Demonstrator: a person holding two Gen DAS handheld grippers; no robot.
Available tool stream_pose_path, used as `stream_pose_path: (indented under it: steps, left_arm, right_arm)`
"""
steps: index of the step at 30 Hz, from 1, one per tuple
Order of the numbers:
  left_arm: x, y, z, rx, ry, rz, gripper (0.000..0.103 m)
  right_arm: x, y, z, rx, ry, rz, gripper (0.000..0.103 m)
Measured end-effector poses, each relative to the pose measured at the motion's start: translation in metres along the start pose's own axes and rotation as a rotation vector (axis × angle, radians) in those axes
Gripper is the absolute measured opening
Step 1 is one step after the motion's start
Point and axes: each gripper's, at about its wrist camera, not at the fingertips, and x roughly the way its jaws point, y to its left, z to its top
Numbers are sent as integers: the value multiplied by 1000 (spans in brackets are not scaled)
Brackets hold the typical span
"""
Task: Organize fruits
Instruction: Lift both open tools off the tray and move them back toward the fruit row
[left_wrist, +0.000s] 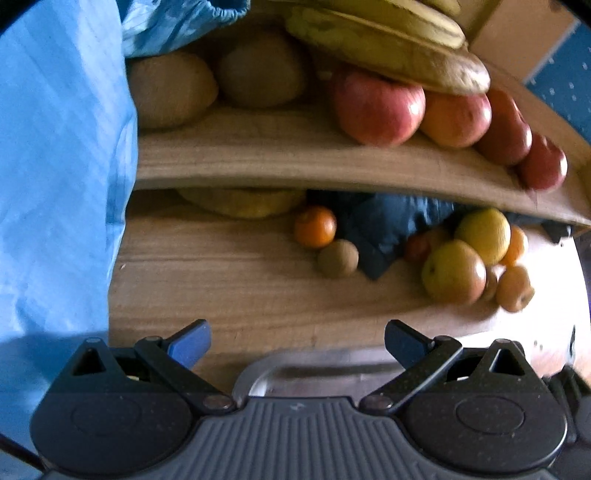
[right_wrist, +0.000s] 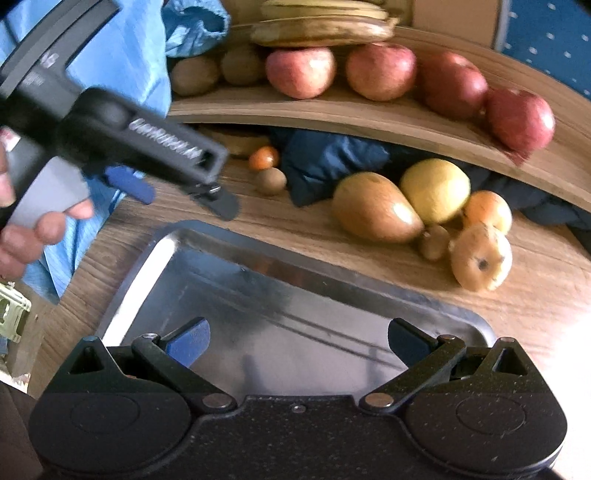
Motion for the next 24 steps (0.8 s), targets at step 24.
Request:
stream_pose_path:
  steps: [24]
  left_arm:
    - [22,19,30,-135,-54,-132,82]
  right_arm:
    - [38,22,55,-122,-146,9,83]
